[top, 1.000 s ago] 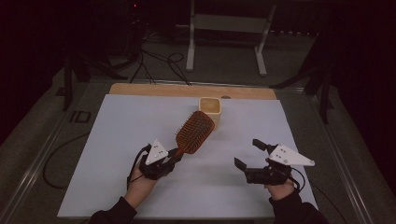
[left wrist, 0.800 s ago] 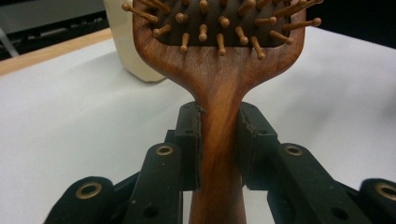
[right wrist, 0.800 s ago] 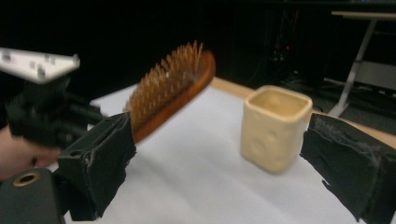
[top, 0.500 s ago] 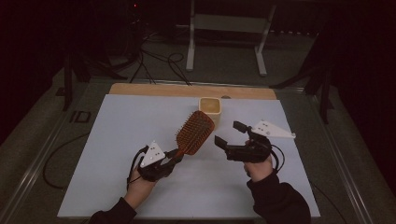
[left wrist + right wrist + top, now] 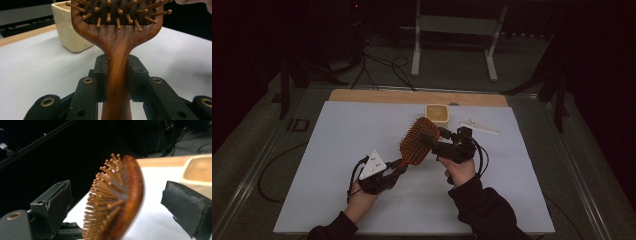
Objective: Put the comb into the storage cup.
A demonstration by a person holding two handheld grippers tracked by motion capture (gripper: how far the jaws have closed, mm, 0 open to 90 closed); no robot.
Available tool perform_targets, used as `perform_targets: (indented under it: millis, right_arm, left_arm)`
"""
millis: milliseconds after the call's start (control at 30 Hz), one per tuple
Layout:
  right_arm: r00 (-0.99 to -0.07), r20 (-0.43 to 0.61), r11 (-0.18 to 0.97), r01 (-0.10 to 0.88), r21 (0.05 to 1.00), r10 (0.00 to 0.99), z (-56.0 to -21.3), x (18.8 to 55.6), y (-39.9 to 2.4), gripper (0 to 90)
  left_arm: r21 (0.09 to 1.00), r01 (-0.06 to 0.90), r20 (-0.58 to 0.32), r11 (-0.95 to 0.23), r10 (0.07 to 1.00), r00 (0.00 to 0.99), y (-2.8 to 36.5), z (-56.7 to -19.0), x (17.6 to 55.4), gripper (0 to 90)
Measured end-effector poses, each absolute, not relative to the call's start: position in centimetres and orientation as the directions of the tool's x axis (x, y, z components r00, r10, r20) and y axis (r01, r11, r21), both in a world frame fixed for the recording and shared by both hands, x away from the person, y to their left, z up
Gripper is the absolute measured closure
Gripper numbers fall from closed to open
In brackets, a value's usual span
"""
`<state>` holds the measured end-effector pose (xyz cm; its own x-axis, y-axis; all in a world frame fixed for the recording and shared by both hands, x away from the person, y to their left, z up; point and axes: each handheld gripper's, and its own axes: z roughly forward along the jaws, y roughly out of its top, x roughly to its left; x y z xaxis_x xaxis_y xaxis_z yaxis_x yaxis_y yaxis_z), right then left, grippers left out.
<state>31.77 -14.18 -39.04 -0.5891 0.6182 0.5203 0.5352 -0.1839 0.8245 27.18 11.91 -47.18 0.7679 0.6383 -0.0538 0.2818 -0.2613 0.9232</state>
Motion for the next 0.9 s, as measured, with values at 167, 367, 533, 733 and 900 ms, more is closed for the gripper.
perform_targets:
  millis: [167,367,533,733,900]
  right_arm:
    - [-0.564,0.568,-0.202,0.580,0.789,0.600,-39.6,32.2,-13.2,13.7]
    - [-0.543,0.615,-0.228,0.616,0.754,0.572,-40.2,32.4,-12.6,30.4]
    - [-0.537,0.606,-0.203,0.627,0.752,0.586,-40.6,32.7,-12.6,42.3]
    - [-0.536,0.608,-0.209,0.625,0.752,0.586,-40.6,32.6,-12.6,46.5]
    - [-0.541,0.600,-0.209,0.616,0.760,0.589,-40.3,32.3,-12.6,49.3]
  left_arm:
    - [0.923,0.280,-0.049,-0.263,0.643,0.765,11.8,-47.2,27.1,73.4]
    - [0.922,0.276,-0.043,-0.272,0.637,0.770,11.7,-47.2,27.1,73.4]
    - [0.919,0.285,-0.051,-0.273,0.633,0.772,11.5,-47.5,27.2,73.3]
    - [0.920,0.287,-0.058,-0.268,0.630,0.775,11.4,-47.5,27.2,73.4]
    - [0.919,0.296,-0.073,-0.262,0.624,0.778,11.1,-47.5,27.3,73.4]
